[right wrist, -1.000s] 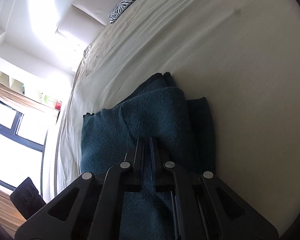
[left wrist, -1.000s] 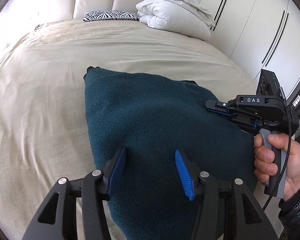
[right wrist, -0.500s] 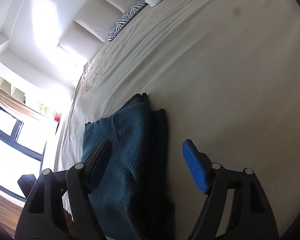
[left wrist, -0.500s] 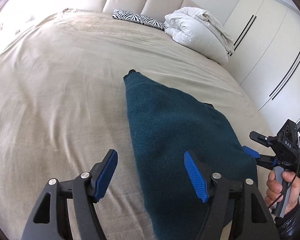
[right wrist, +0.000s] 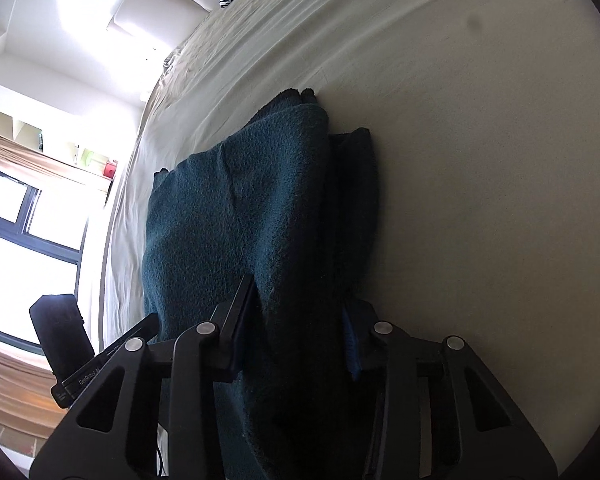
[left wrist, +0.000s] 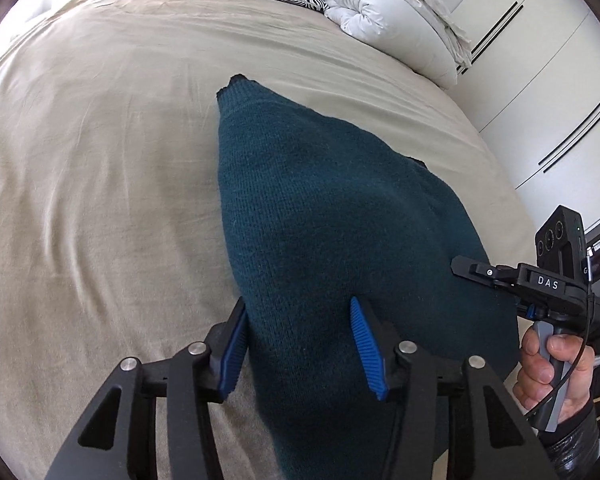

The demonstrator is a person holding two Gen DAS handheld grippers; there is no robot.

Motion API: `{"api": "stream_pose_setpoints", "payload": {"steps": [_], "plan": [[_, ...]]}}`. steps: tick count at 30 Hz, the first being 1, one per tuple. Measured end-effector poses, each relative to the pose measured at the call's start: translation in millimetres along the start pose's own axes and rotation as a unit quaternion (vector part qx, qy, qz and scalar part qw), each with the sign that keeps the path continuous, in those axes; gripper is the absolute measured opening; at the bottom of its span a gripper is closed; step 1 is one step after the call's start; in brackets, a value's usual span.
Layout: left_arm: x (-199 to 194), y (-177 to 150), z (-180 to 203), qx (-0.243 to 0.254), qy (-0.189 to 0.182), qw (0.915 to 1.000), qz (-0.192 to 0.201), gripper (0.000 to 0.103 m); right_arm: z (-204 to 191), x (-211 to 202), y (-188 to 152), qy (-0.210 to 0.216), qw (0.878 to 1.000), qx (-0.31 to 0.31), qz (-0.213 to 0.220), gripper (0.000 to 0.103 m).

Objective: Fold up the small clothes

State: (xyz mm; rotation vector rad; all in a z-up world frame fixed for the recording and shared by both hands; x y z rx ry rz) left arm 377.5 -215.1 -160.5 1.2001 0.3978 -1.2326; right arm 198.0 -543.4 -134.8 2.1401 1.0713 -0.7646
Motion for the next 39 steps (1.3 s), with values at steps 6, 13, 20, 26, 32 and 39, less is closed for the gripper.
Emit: {"api": "stream_pose_setpoints", "payload": {"steps": [6,13,20,26,32,39], "plan": [[-7,3,8,0.011,0.028,0.9996,-0.003,0.031,-25,9,-5,-0.115,0.99,-0.085,0.011,0.026],[-65,-15,0,0.031,0.065,0.9973,0.017,0.028,-95,-1,-33,-0.235,0.947,-0.212,0.059,0.022],[-170,-57,-9,0.075,0.108,0.9883,0.078,0.028,-176,-36,-106,-0.209,0.934,-0.273,0.094,0.021],[-238,-117,-43,0.07,0.131,0.9842,0.097,0.028,-216,-53,-183,-0.144,0.947,-0.272,0.089,0.021],[-243,-173,-89,0.033,0.137,0.9876,0.068,0.029,-233,-38,-247,-0.107,0.954,-0.272,0.07,0.021],[-219,-198,-106,0.031,0.154,0.9864,0.05,0.033,-185,7,-277,-0.094,0.975,-0.198,0.036,0.024]]}}
Point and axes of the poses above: each gripper's, at about its wrist camera, not at the fingertips, and x roughly the way its jaws point, z to its right, y to its top, the point moved 6 cm from there along x, roughly the way its jaws point, and after that the axes turned 2 degrees about z, right-handed, at the moved point
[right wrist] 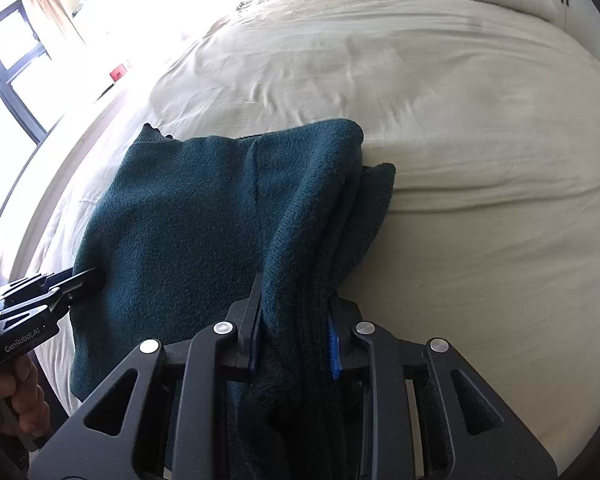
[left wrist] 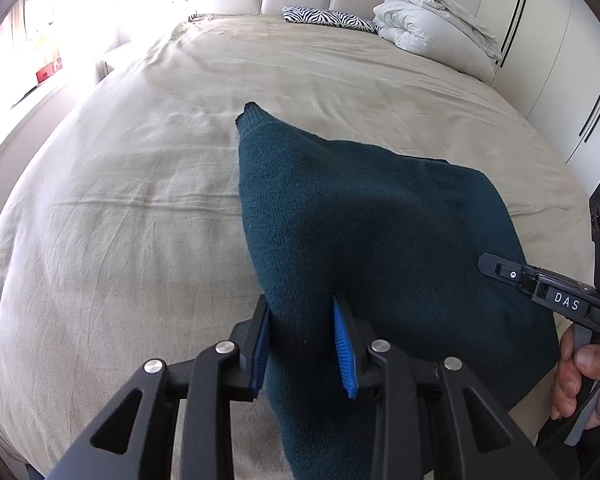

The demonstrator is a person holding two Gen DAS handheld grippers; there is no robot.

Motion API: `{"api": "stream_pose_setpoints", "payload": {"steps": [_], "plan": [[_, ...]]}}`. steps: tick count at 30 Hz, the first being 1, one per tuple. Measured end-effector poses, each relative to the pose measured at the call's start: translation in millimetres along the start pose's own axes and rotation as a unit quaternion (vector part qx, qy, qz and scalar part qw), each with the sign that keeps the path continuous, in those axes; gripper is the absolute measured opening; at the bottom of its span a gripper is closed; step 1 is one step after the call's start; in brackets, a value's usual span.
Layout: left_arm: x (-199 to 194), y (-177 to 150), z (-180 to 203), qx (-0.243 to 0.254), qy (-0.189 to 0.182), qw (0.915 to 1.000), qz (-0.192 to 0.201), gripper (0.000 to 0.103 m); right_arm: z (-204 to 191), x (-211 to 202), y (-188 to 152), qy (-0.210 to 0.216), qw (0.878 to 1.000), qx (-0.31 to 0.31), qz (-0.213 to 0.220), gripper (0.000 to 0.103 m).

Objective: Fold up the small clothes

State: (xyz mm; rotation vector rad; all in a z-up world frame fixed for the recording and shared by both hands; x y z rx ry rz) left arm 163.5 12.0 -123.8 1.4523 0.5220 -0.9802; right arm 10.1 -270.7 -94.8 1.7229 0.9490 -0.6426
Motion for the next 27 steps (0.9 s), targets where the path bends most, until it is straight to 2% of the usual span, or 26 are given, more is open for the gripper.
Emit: {"api": "stream_pose_setpoints", "payload": {"steps": [3,6,11,15,22,27], "plan": [[5,-3,4,0.009,0.014,0.9999,0.0,0.034,13,5,-12,0.027,0.999,0.032,0.004,0.026],[7,-4,2,0.007,0.015,0.9999,0.003,0.035,16,12,-17,0.025,0.999,0.027,0.009,0.027],[10,-4,2,0.011,0.019,0.9997,0.006,0.036,25,10,-13,0.042,0.998,0.056,0.008,0.031],[11,-6,2,0.007,0.019,0.9998,0.008,0.037,21,-5,-16,0.03,0.998,0.063,0.009,0.035],[12,-8,2,0.007,0.018,0.9997,0.013,0.038,21,-14,-26,0.014,0.999,0.049,-0.001,0.033],[14,-11,2,0.004,0.016,0.9996,0.024,0.04,48,1,-36,0.099,0.987,0.13,-0.004,0.032]]}}
Point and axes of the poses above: each gripper's, at about its wrist camera, not at the fingertips, and x roughly the way its jaws point, z to its right, y to its top, the point moved 6 cm from there along x, roughly the way its jaws point, and after that the axes turned 2 degrees about z, right-handed, at the moved point
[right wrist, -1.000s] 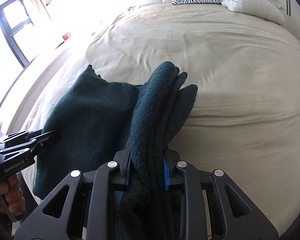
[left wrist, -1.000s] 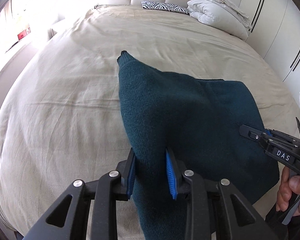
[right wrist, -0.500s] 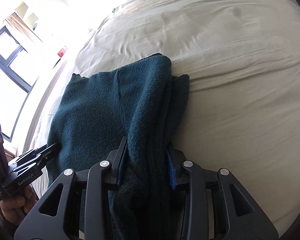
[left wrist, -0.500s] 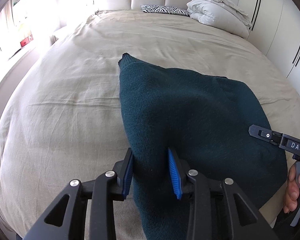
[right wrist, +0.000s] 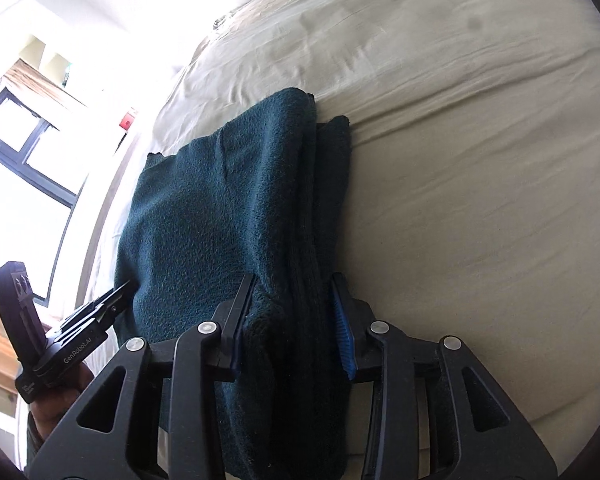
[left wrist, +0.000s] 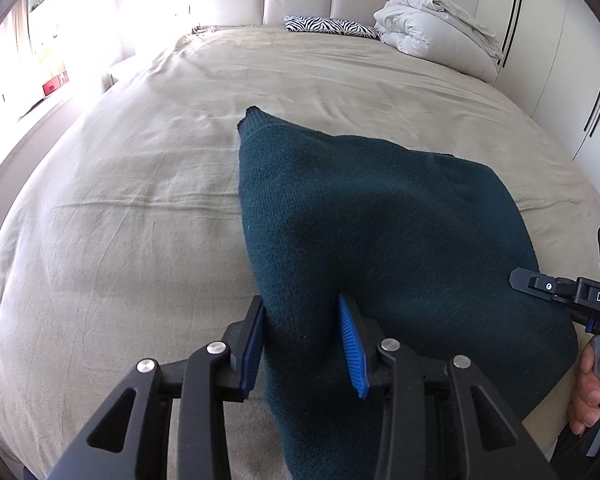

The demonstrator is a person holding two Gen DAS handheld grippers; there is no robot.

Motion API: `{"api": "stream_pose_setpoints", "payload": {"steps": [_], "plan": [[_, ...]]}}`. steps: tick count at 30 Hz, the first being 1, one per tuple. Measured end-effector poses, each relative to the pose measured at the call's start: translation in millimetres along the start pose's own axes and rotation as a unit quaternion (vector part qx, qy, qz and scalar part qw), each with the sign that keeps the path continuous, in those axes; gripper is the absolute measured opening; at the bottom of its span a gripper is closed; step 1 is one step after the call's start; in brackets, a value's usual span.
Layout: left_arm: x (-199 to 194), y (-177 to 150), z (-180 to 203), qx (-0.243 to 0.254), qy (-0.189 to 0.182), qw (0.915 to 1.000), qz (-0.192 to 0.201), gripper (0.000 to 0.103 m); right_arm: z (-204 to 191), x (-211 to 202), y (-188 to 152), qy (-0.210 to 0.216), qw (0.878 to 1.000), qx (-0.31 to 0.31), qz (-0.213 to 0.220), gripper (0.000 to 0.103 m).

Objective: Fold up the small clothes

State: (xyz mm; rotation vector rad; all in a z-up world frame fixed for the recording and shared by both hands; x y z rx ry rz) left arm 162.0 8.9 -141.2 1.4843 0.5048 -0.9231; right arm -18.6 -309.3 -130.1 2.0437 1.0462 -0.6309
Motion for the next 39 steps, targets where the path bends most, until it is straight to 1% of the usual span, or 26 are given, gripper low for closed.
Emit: {"api": "stream_pose_setpoints", "payload": {"steps": [3,5,7,9,12,13,15,16,18,20,22,23,24,26,28,29,30,32,33,34,35,37,39], "plan": [[-1,-1,-2,-0.007,0.0,1.0,0.002,0.043,9,-3,-2,0.043,0.999,0.022,0.014,0.032],[-1,-1,-2,-0.006,0.002,1.0,0.002,0.043,11,-6,-4,0.055,0.998,0.032,0.016,0.032],[-2,-1,-1,-0.007,0.004,1.0,0.002,0.043,10,-14,-5,0.046,0.998,0.046,0.016,0.035],[-3,-1,-1,-0.008,0.006,1.0,0.002,0.043,6,-27,-4,0.027,0.998,0.052,0.02,0.037],[-3,-1,-1,-0.01,0.006,0.9999,0.003,0.043,-13,-55,3,0.006,0.999,0.02,0.045,0.037],[-3,-1,-1,-0.011,0.005,0.9999,0.003,0.043,-22,-64,6,0.017,0.999,0.01,0.049,0.037],[-3,-1,-1,-0.013,0.005,0.9999,0.003,0.043,-44,-75,7,0.055,0.997,-0.008,0.05,0.037],[-3,-2,-2,-0.013,0.006,0.9999,0.003,0.043,-54,-76,5,0.075,0.996,-0.016,0.045,0.037],[-4,-2,-2,-0.014,0.006,0.9999,0.004,0.043,-67,-67,-4,0.106,0.994,-0.021,0.018,0.037],[-5,-4,-2,-0.016,0.005,0.9998,0.005,0.044,-65,-48,-16,0.097,0.995,-0.017,-0.006,0.037],[-5,-4,-4,-0.022,0.002,0.9997,0.005,0.047,-50,-24,-32,0.081,0.996,0.004,-0.038,0.036],[-5,-4,-6,-0.029,-0.001,0.9996,0.007,0.048,-42,-18,-38,0.087,0.995,0.012,-0.041,0.033],[-6,-5,-7,-0.037,-0.007,0.9992,0.009,0.05,-36,-18,-41,0.102,0.994,0.014,-0.029,0.032],[-9,-8,-13,-0.065,-0.026,0.9975,0.01,0.054,-29,-22,-42,0.127,0.991,0.023,-0.016,0.032],[-21,-10,-20,-0.099,-0.049,0.9938,0.011,0.055,-26,-28,-42,0.135,0.99,0.028,-0.013,0.032],[-30,-11,-21,-0.104,-0.051,0.993,0.02,0.055,-25,-33,-41,0.133,0.991,0.026,-0.01,0.034],[-39,-12,-23,-0.104,-0.044,0.9931,0.032,0.055,-26,-39,-41,0.127,0.992,0.021,-0.002,0.034],[-56,-13,-28,-0.104,-0.028,0.9928,0.052,0.062,-23,-51,-35,0.107,0.994,0.006,0.021,0.034],[-66,-12,-31,-0.106,-0.021,0.9922,0.063,0.067,-22,-58,-33,0.101,0.994,0.004,0.031,0.035],[-76,-10,-34,-0.105,-0.011,0.9913,0.078,0.072,-21,-64,-31,0.091,0.995,0.003,0.04,0.039],[-88,-7,-37,-0.1,-0.001,0.9902,0.097,0.075,-21,-70,-28,0.077,0.996,-0.001,0.051,0.041],[-113,0,-38,-0.083,0.025,0.9868,0.137,0.093,-28,-83,-21,0.053,0.996,-0.021,0.074,0.041],[-139,7,-38,-0.064,0.05,0.9806,0.178,0.103,-41,-94,-14,0.041,0.994,-0.044,0.095,0.041]]}}
Point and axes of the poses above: each gripper's, at about its wrist camera, not at the fingertips, and x roughly the way its jaws point, z to its right, y to its top, the point moved 6 cm from there along x, roughly the way its jaws point, and after that the axes turned 2 degrees about z, right-handed, at the moved point
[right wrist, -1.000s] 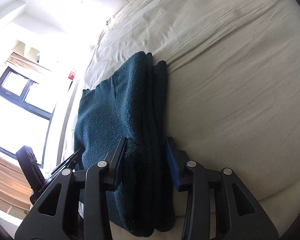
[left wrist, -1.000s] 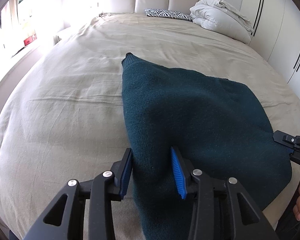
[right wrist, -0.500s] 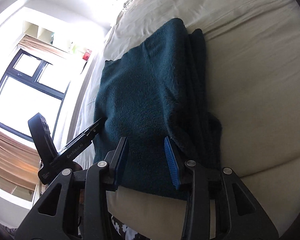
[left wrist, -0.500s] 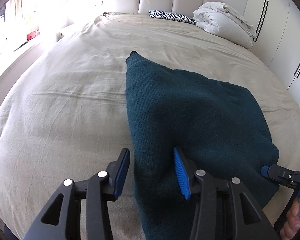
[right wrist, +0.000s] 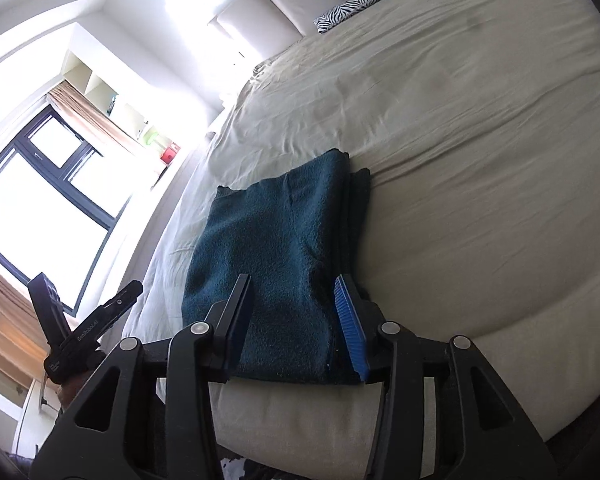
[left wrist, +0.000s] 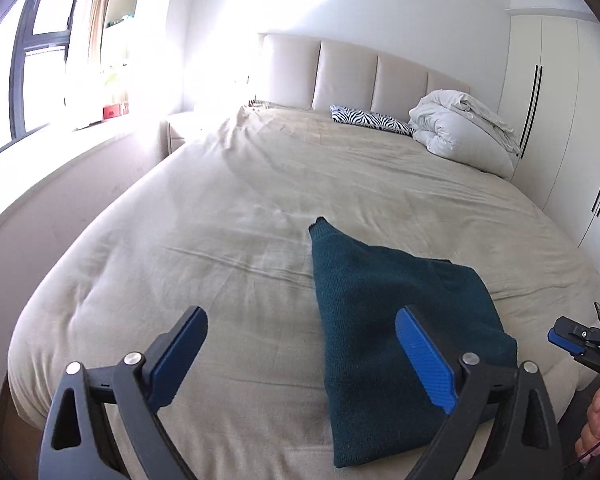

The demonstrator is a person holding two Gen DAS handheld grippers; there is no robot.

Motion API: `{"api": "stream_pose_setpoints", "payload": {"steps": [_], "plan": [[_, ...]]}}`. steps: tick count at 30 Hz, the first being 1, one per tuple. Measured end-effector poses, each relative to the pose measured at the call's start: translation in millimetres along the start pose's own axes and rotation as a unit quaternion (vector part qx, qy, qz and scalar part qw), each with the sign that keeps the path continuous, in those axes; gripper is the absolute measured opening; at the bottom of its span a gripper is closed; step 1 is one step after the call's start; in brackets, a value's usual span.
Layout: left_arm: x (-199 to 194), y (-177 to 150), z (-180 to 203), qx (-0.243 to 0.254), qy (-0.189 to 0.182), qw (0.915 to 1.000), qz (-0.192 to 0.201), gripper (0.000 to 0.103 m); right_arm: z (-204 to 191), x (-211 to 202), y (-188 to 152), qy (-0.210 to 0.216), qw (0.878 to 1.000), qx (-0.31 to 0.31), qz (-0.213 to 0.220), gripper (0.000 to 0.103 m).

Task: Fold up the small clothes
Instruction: 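Open the right tool and withdraw both tools from the folded sweater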

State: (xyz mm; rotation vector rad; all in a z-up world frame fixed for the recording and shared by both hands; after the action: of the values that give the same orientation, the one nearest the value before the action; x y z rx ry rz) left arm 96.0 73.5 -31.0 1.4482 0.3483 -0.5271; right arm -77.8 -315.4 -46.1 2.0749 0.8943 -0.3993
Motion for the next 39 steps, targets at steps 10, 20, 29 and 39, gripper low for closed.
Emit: {"api": "stream_pose_setpoints", "payload": {"steps": [10,20,29,39], "plan": [[-93,53,11,0.067,0.111,0.9787,0.159,0.103,-62,-39,35,-0.059,0.99,-0.087,0.097,0.064],[-124,61,21,0.061,0.106,0.9792,0.162,0.103,-120,-123,64,-0.19,0.924,-0.189,0.273,0.101],[-62,20,15,0.041,0.102,0.994,0.005,0.103,-148,-112,51,-0.16,0.946,-0.204,0.194,0.102],[-25,-27,18,0.017,0.068,0.9929,-0.096,0.103,-83,-38,12,-0.253,0.958,-0.129,0.037,0.102]]}}
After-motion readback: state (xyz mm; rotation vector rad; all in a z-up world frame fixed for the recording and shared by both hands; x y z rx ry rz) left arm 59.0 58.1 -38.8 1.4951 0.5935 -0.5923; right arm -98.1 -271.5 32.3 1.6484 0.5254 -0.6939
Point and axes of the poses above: each gripper's, at about its wrist camera, not at the fingertips, and x roughly the way its jaws point, z to its right, y to its top, the point moved 6 cm from there along x, roughly the way its jaws point, and after that the axes turned 2 degrees about z, right-handed, at the moved point
